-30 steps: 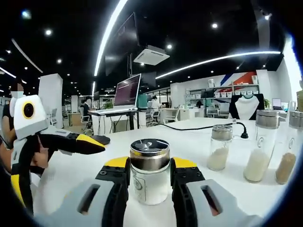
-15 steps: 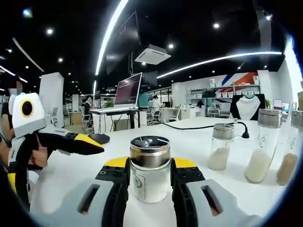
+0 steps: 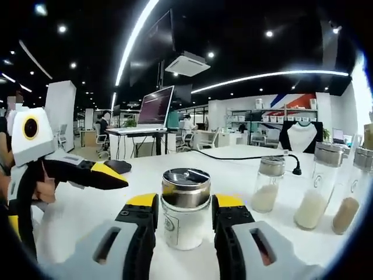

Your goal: Rotate the seasoning bottle until the label or dispensing opening points toward the visible target arrow and the bottle remains upright within the marked orientation range

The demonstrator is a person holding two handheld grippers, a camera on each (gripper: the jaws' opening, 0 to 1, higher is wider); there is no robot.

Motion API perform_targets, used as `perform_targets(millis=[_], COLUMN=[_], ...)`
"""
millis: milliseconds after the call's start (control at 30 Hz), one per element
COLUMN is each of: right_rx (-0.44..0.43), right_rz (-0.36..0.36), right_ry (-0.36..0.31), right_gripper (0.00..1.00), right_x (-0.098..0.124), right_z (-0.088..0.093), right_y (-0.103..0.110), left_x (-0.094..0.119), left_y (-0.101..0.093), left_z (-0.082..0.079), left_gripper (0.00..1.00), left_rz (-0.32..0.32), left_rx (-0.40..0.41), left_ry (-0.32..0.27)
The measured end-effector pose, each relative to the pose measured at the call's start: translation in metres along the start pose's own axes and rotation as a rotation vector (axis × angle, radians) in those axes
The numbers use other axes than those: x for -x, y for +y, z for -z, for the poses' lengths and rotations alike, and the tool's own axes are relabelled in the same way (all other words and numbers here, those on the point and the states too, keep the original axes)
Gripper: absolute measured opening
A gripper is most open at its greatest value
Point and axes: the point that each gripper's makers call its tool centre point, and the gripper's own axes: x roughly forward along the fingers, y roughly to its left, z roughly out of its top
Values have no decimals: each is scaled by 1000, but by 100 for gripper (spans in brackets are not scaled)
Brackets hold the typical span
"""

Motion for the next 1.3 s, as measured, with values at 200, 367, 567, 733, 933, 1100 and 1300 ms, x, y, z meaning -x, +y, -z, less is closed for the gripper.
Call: perform_targets(millis=[200, 367, 567, 733, 933, 1100, 1300], right_rx=[6, -23, -63, -56, -49, -22, 33], right_rz=[7, 23, 72, 121, 177, 233, 277], right_ry=[-23, -22, -68, -65, -60, -44, -9], right_gripper=[41, 42, 45, 44, 42, 39, 35], right_x=[9, 13, 20, 21, 16, 10, -5], right_z=[-14, -17, -29, -29, -24, -19, -9], right_y=[-3, -11, -28, -43, -63, -81, -96], left_x=[0, -1, 0, 0, 1, 1, 0], left_y=[1, 1, 3, 2, 3, 3, 3], left_z=[0, 1, 2, 2, 3, 3, 7], left_gripper=[100, 100, 100, 100, 100, 100, 100], left_rz=[0, -6, -19, -17, -21, -21, -17], left_rx=[17, 24, 6, 8, 7, 3, 1], left_ry=[-2, 0, 9, 11, 14, 16, 26])
